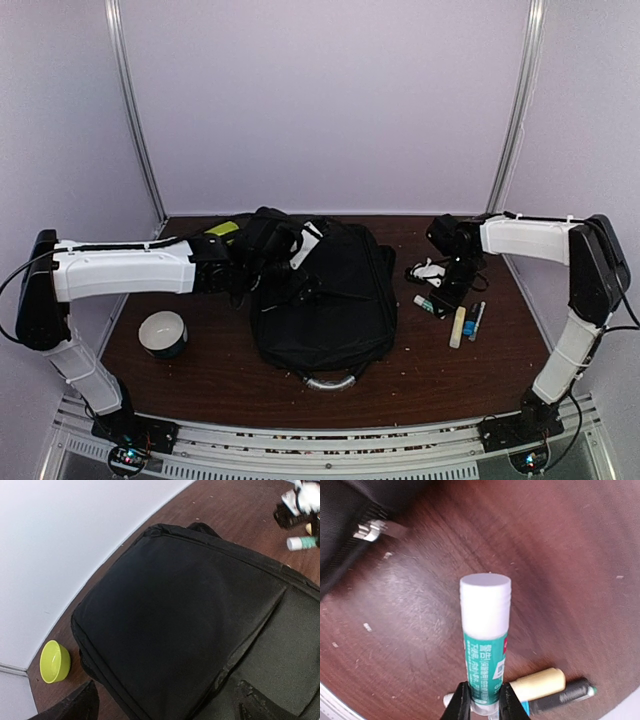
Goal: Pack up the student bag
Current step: Pick up the glue stick from the center of the board, then place the glue stick in the lower front pocket of the bag.
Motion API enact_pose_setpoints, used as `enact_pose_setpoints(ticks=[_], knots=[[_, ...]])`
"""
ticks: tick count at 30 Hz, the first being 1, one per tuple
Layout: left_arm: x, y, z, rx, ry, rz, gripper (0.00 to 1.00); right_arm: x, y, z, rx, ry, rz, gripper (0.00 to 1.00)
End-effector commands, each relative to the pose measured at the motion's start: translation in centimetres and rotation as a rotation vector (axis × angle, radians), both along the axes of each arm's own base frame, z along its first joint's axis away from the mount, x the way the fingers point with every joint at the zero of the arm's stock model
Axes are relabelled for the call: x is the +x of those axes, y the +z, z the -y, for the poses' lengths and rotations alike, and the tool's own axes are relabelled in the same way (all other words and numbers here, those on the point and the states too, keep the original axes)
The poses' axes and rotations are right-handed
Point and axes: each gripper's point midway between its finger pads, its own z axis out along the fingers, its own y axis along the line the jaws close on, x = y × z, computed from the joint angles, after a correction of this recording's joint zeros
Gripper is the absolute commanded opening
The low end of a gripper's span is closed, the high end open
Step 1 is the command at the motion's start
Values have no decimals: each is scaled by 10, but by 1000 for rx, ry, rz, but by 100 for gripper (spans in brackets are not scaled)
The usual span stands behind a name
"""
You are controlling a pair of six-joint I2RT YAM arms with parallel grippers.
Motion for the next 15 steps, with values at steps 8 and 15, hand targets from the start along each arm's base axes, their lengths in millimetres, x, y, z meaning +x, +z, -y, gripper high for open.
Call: enact_pose_setpoints(ticks=[8, 15], knots=[[-14, -40, 6, 128, -307, -110, 72, -20, 93, -43, 326, 4, 35, 9], [-7, -65, 2, 239, -311, -140, 70, -36, 106, -73, 444, 80, -8, 8]])
